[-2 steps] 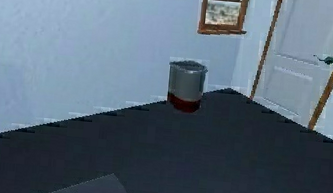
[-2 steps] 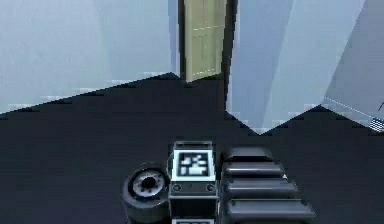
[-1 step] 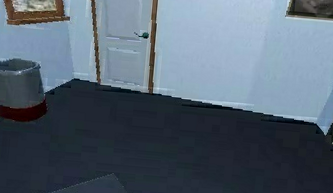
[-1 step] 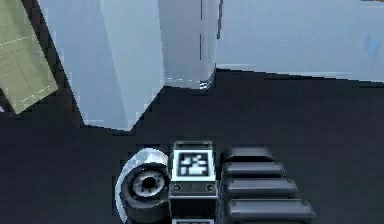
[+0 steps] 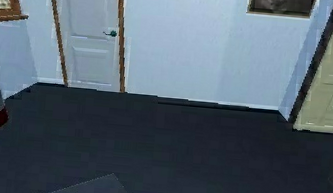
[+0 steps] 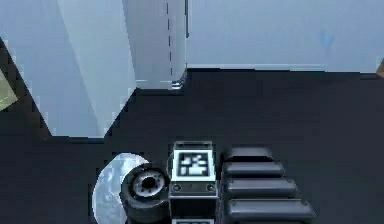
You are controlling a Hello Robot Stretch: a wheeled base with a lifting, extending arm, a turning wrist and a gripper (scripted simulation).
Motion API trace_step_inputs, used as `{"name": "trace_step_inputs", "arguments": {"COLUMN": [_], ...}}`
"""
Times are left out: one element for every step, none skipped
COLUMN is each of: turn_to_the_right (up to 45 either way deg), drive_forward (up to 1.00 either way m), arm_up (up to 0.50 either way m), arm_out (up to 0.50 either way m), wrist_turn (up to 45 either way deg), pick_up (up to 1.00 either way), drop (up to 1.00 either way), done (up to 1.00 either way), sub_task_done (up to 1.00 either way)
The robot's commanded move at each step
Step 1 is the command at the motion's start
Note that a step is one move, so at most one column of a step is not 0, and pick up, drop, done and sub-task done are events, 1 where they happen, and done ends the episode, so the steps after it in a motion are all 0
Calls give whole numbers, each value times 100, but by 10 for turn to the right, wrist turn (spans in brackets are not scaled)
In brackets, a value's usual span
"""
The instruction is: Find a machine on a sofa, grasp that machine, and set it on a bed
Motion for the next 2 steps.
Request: {"name": "trace_step_inputs", "arguments": {"turn_to_the_right": [0,450], "drive_forward": [80,0], "arm_up": [0,0], "arm_out": [0,0], "wrist_turn": [0,0], "pick_up": [0,0], "drop": [0,0], "done": [0,0], "sub_task_done": [0,0]}}
